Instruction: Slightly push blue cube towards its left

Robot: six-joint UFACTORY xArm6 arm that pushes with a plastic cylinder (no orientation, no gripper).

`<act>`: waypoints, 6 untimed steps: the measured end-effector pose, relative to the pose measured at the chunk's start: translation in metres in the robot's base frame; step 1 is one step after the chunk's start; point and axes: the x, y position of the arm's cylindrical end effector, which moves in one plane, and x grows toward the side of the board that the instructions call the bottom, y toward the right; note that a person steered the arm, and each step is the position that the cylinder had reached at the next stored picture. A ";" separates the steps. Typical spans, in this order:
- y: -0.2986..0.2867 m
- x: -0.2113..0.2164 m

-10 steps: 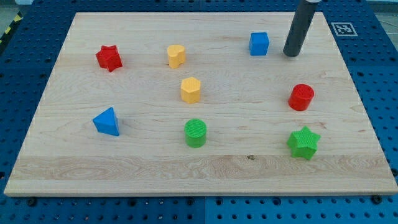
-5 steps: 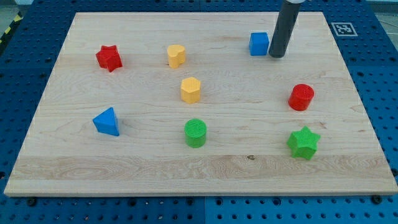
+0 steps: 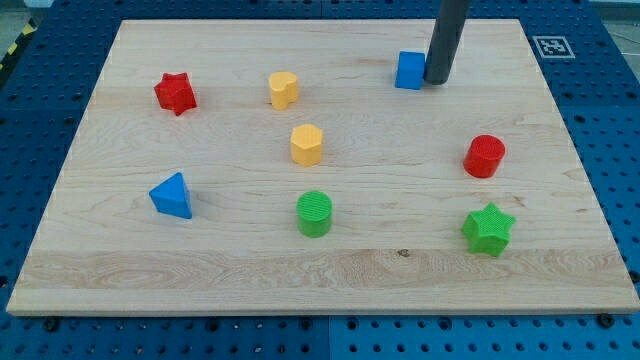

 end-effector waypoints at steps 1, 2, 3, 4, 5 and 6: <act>-0.001 0.000; -0.006 0.000; -0.009 0.000; -0.010 0.000; -0.018 0.000; -0.030 0.000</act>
